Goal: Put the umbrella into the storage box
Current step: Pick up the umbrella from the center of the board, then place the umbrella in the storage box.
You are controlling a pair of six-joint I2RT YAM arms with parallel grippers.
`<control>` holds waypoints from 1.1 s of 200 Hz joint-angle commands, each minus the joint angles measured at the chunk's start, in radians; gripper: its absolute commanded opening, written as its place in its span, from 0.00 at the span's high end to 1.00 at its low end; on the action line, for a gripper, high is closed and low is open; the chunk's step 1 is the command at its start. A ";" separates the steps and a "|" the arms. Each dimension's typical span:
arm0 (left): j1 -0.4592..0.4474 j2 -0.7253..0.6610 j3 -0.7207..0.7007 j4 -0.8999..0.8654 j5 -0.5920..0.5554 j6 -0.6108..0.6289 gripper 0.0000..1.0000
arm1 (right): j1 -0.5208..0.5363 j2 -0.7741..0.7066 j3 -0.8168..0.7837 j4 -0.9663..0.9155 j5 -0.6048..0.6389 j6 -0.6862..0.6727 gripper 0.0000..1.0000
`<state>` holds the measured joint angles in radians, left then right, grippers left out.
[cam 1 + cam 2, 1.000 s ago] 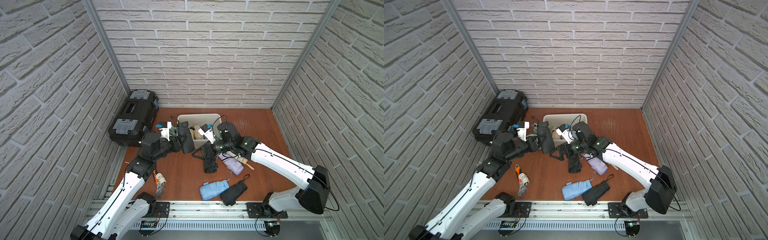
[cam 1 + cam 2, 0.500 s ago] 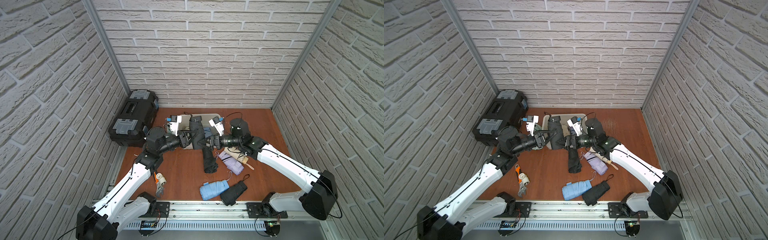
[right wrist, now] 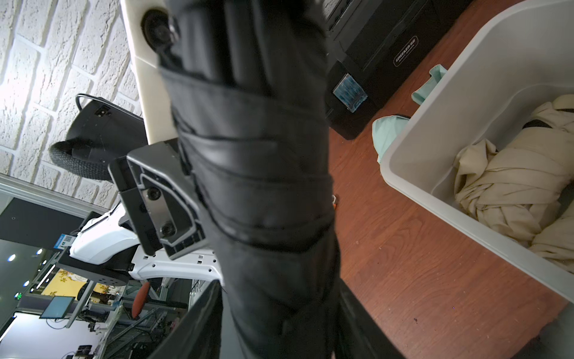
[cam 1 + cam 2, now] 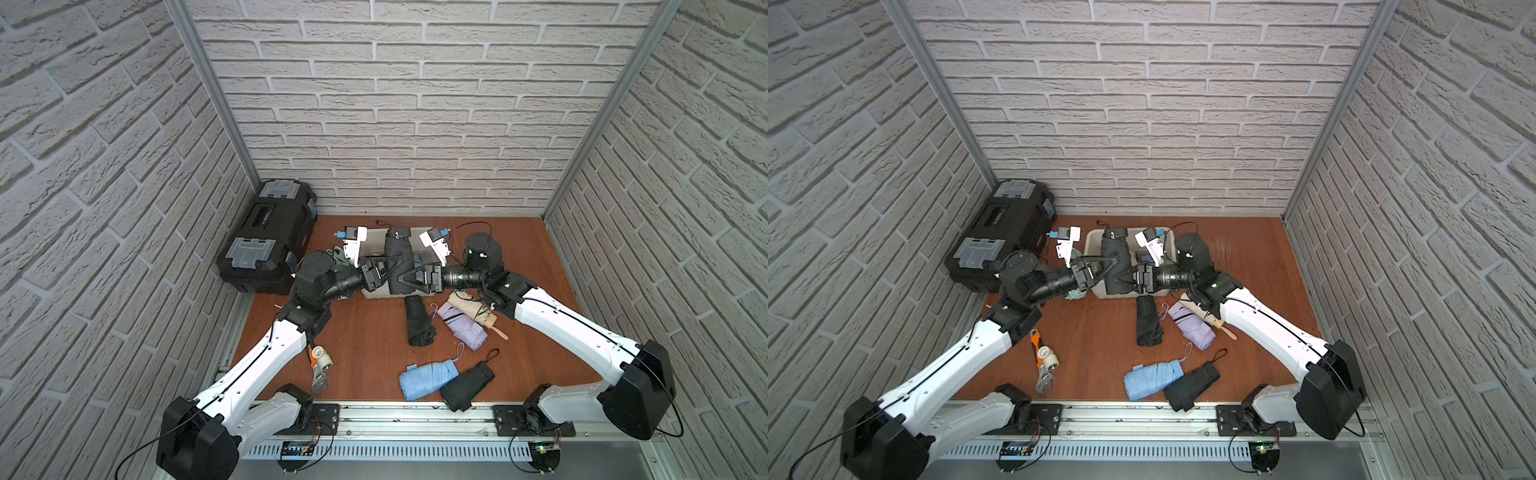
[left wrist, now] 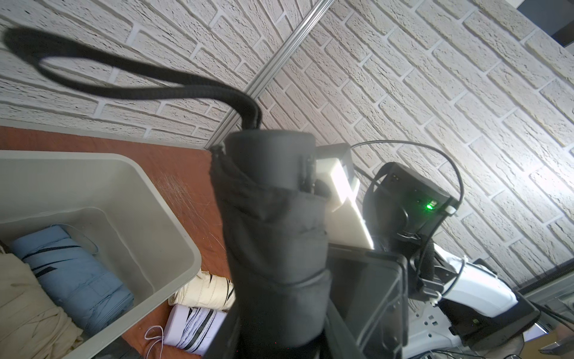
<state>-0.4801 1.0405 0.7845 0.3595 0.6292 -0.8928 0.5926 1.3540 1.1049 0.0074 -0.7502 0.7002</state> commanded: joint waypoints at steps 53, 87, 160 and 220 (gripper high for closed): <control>-0.005 0.009 0.032 0.022 -0.046 0.069 0.83 | 0.004 0.038 0.023 0.076 -0.017 0.029 0.59; 0.002 0.018 0.038 -0.011 -0.130 0.088 0.08 | -0.016 0.083 0.047 0.068 0.012 0.051 0.65; 0.024 0.001 0.116 -0.379 -0.665 0.124 0.02 | -0.092 0.189 0.224 -0.312 0.212 -0.048 0.68; 0.169 0.191 0.287 -0.769 -0.809 0.000 0.05 | -0.090 0.379 0.522 -0.793 0.472 -0.223 0.68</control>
<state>-0.3553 1.1671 1.0359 -0.2413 -0.1040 -0.8501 0.4976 1.6920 1.5520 -0.6064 -0.3962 0.5774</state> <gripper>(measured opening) 0.966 0.387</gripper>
